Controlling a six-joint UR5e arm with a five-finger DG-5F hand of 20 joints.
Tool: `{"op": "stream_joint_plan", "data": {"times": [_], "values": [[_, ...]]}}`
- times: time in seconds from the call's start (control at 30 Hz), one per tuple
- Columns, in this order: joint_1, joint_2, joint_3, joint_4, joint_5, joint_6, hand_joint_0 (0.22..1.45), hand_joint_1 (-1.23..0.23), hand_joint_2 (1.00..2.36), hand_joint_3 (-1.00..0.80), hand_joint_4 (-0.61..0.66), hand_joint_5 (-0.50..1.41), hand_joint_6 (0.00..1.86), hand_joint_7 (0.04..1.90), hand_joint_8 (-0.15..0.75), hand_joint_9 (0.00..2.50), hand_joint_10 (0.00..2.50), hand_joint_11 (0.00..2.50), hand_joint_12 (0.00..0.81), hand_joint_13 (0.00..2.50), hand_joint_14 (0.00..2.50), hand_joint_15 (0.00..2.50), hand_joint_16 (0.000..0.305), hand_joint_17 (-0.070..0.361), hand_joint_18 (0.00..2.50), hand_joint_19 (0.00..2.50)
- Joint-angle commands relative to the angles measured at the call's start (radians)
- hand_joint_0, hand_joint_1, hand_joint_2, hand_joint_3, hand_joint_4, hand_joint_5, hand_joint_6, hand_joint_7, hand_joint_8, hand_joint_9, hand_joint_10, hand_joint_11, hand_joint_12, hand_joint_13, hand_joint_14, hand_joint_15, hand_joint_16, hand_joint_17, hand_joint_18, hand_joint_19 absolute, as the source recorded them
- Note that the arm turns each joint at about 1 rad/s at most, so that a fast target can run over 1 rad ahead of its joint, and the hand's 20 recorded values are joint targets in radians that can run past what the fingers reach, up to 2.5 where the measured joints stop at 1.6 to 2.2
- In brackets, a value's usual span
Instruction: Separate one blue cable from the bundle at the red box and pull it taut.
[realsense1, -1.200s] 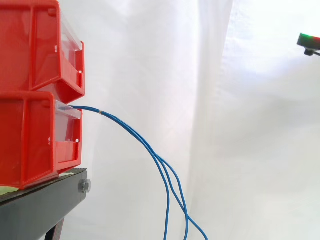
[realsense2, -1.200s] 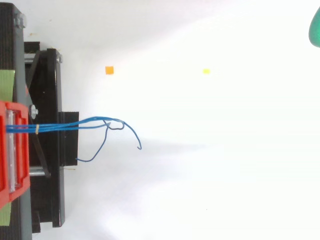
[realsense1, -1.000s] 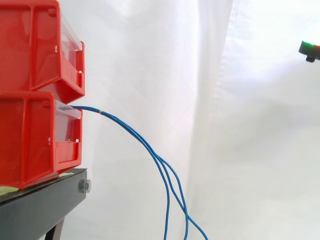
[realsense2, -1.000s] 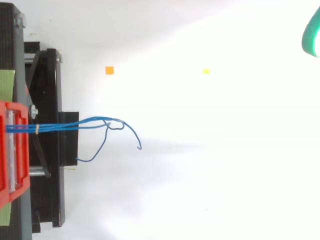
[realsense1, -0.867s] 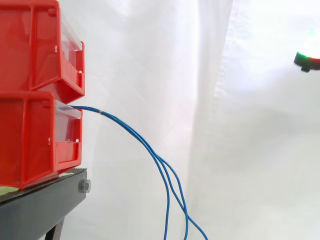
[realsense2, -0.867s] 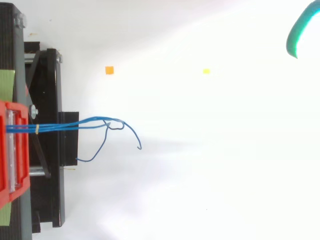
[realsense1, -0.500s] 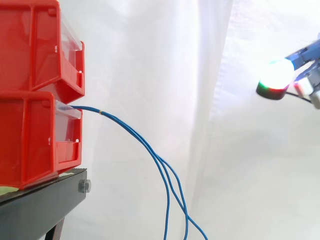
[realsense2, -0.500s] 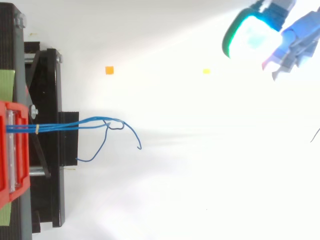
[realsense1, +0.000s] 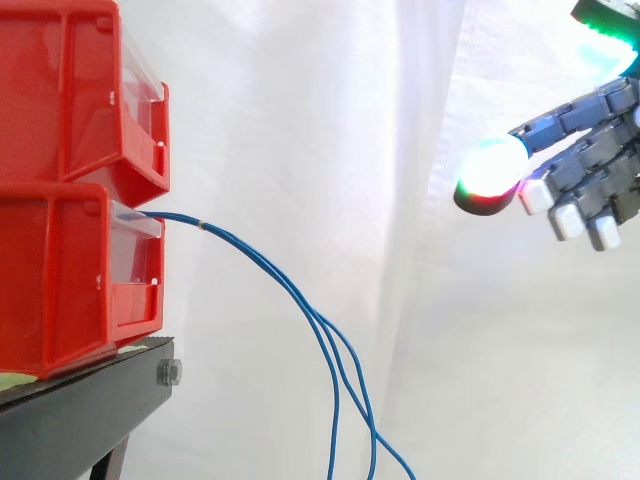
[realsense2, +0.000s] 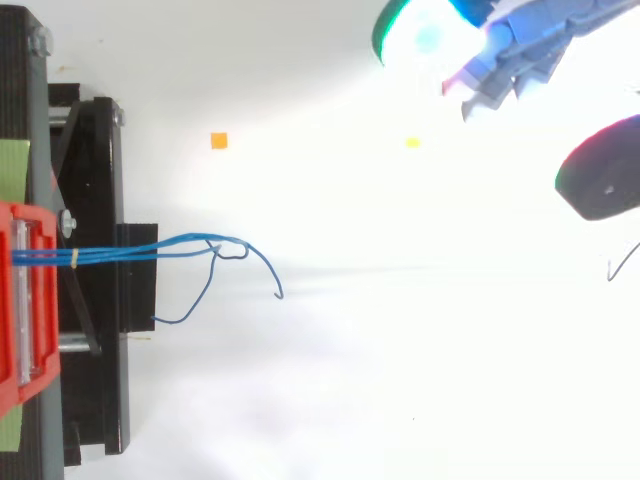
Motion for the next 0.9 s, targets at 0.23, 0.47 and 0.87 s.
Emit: {"op": "stream_joint_plan", "data": {"times": [0.23,0.47,0.87], "values": [[0.029,-0.121,0.051,0.098,0.017,-0.042,0.51,-0.62,1.0,-0.49,0.28,-0.19,0.5,0.81,0.375,0.73,0.01,0.52,0.423,0.83,0.02,0.5,0.055,0.123,0.8,0.69],[0.032,-0.217,0.163,0.095,-0.037,-0.02,0.51,-0.62,1.0,-0.48,0.29,-0.19,0.5,0.82,0.373,0.74,0.01,0.54,0.425,0.82,0.02,0.51,0.055,0.123,0.79,0.68],[0.037,-0.244,0.193,0.146,-0.056,-0.04,0.52,-0.61,1.0,-0.48,0.29,-0.19,0.5,0.82,0.374,0.75,0.01,0.55,0.424,0.83,0.02,0.52,0.054,0.122,0.79,0.69]]}}
